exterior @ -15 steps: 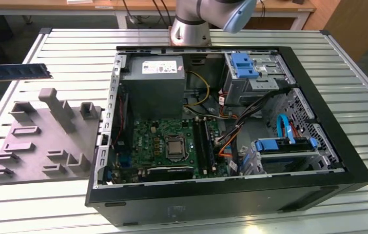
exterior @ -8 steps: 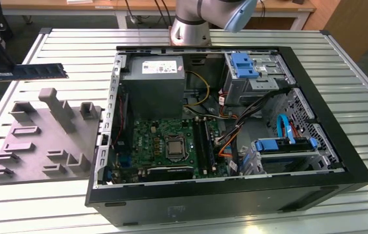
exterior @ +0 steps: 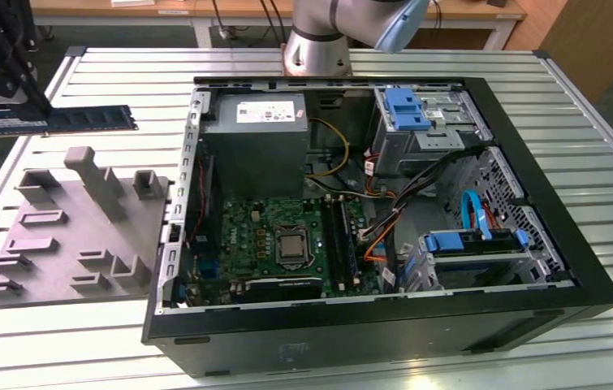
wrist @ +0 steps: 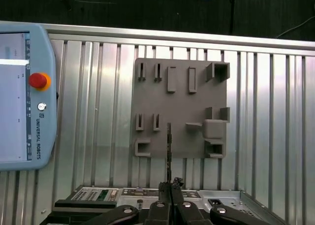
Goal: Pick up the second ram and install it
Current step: 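Pick up the second ram and move it above second insertion slot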
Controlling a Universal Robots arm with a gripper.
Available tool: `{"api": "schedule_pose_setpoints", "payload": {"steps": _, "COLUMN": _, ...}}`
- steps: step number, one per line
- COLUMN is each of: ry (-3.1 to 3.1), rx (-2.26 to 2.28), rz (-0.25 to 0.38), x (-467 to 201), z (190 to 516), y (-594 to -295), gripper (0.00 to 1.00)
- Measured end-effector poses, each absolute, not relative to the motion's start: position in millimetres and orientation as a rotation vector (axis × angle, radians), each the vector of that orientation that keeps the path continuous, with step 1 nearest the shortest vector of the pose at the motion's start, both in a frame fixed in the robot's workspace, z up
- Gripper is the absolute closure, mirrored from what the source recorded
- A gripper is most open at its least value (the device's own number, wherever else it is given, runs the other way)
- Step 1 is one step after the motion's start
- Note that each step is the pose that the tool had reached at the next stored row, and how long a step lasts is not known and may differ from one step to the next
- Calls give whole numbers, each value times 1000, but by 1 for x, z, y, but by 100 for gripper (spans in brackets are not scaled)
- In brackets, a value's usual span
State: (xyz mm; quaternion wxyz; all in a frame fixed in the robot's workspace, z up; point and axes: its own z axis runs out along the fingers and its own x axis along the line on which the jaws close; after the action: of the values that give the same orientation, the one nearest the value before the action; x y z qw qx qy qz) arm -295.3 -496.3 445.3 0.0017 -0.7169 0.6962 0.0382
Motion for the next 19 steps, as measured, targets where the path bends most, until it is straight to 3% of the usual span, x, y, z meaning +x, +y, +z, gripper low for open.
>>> {"api": "schedule_pose_setpoints", "payload": {"steps": 19, "ry": 2185, "rx": -2250, "rz": 120, "x": -254, "z": 444, "y": -496, "gripper": 87}}
